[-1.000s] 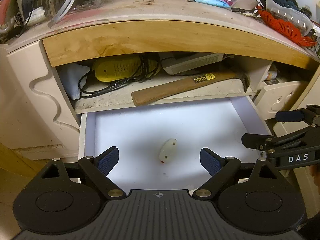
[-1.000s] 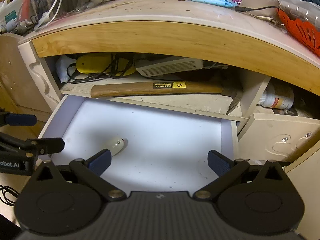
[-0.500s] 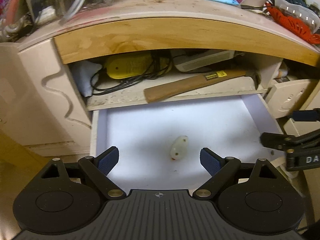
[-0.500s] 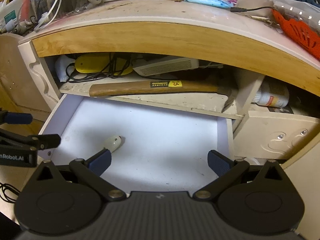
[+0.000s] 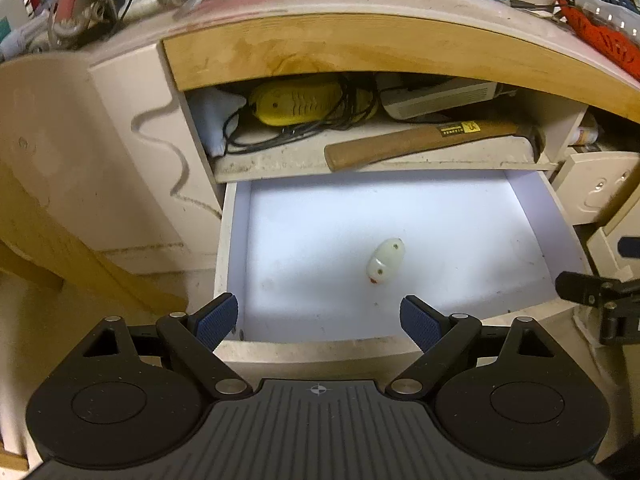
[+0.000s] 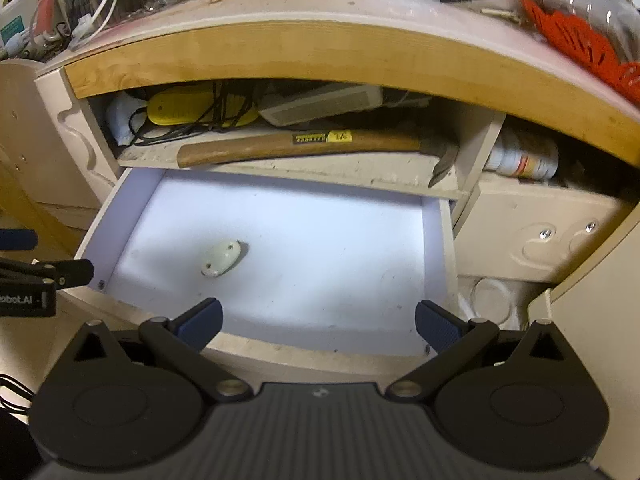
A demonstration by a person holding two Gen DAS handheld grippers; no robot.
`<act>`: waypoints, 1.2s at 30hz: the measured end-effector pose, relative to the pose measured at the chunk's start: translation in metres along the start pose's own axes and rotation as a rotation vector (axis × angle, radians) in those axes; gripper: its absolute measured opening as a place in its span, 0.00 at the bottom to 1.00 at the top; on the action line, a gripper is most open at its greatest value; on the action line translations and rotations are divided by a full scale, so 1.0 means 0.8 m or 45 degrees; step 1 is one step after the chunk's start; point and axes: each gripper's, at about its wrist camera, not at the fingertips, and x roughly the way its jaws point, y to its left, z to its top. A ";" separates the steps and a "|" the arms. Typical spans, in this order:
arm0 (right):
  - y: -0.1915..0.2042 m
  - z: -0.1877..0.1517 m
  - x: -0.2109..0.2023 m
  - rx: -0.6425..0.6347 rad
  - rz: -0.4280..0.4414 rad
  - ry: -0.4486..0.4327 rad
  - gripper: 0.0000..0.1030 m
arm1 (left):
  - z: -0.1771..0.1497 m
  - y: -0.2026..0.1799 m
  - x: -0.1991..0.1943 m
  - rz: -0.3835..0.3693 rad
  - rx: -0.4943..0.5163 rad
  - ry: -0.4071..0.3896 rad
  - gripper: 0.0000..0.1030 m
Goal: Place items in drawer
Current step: 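Withdraw both grippers upward and back from the drawer, then lower both grippers to the drawer front edge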
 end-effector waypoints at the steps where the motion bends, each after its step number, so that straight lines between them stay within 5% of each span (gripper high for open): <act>1: 0.000 -0.002 0.002 -0.001 0.002 0.010 1.00 | -0.001 0.000 0.002 -0.001 0.001 0.010 0.87; 22: 0.005 -0.033 0.036 -0.013 0.028 0.224 1.00 | -0.039 0.001 0.058 -0.073 -0.080 0.290 0.87; 36: -0.001 -0.038 0.052 0.026 0.025 0.296 1.00 | -0.045 -0.004 0.072 -0.093 -0.081 0.338 0.87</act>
